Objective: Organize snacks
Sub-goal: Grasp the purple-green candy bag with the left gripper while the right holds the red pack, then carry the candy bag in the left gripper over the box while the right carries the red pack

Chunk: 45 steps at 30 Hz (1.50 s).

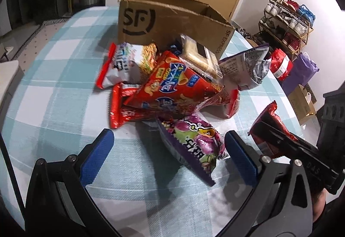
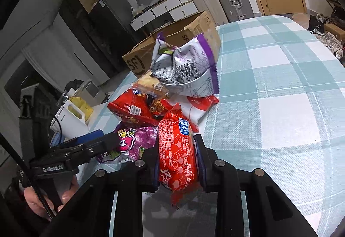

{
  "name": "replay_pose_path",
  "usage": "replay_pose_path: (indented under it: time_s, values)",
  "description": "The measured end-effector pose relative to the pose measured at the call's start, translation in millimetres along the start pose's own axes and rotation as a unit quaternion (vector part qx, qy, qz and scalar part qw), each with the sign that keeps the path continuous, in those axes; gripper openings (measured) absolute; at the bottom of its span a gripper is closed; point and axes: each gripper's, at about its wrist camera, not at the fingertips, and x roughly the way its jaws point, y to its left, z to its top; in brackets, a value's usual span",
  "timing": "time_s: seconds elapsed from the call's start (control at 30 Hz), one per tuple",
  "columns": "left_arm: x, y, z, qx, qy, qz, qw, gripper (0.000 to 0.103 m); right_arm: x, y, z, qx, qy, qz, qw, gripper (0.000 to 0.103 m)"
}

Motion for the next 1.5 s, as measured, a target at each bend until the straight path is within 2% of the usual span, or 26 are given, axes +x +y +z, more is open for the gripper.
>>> replay_pose_path:
  time_s: [0.13,0.3,0.37,0.43,0.57,0.67,1.07,1.37,1.5]
  values:
    - [16.0,-3.8,3.5,-0.003,0.015,-0.01,0.9998,0.099,-3.7,-3.8,-0.1,0.003,-0.003,-0.001,1.0,0.027]
    - [34.0,-6.2,5.4,-0.01,0.031,-0.035,0.9989,0.082,-5.6,-7.6,-1.6,0.004,-0.004,0.0,1.0,0.027]
    - [39.6,-7.1,5.6,-0.011,0.038,-0.047,0.9981,0.069,-6.1,-8.5,-1.8,0.005,-0.004,0.001,1.0,0.027]
    - [46.4,-9.2,6.6,-0.011,0.047,-0.059,0.9971,0.061,-6.6,-8.6,-1.7,0.005,-0.005,0.0,1.0,0.027]
    - [50.0,-9.6,7.8,-0.007,0.042,-0.068,0.9968,0.051,-8.1,-9.8,-1.6,0.007,-0.006,0.0,1.0,0.027]
    - [50.0,-10.4,6.2,-0.002,0.039,-0.071,0.9967,0.048,-8.8,-8.8,-1.5,0.007,-0.006,0.001,1.0,0.027]
    - [33.2,-11.2,3.0,-0.004,0.027,-0.066,0.9975,0.047,-16.7,8.3,0.9,-0.01,-0.011,0.003,1.0,0.027]
    - [-4.8,-11.3,-2.5,0.0,0.005,-0.086,0.9963,0.047,-23.6,31.1,4.7,-0.027,-0.015,0.008,0.999,0.027]
    - [-23.3,-0.2,-2.9,0.002,-0.004,-0.097,0.9953,0.047,-28.3,41.6,6.5,-0.038,-0.019,0.009,0.999,0.027]
